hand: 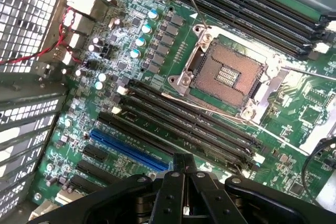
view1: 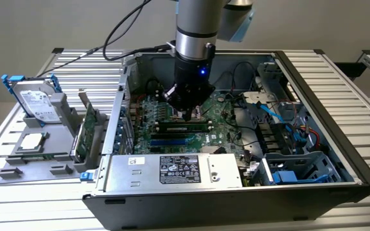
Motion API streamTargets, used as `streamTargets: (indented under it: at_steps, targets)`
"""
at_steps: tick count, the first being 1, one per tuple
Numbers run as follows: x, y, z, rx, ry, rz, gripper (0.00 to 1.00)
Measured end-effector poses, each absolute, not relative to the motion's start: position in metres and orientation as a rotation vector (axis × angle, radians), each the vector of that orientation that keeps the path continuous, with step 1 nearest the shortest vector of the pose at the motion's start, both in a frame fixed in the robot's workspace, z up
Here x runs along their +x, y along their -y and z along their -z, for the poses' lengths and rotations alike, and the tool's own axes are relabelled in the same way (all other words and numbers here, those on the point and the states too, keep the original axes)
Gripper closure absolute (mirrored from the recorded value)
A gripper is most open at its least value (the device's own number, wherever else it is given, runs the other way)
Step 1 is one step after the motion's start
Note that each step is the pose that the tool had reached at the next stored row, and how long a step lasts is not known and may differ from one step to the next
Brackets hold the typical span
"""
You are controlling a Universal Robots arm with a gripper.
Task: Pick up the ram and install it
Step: 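Press down the ram until it locks into place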
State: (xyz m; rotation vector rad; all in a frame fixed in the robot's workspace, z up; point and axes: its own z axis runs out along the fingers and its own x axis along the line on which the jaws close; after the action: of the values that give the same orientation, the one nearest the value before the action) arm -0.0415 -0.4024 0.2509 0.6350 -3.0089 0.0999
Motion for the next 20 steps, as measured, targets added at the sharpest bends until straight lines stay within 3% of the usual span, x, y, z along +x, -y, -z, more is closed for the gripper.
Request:
streamTargets:
  at_steps: [20]
  targets:
    - [-0.0415, 0.4024, -0.2463, 0.218, 3.071, -0.101, 0.89]
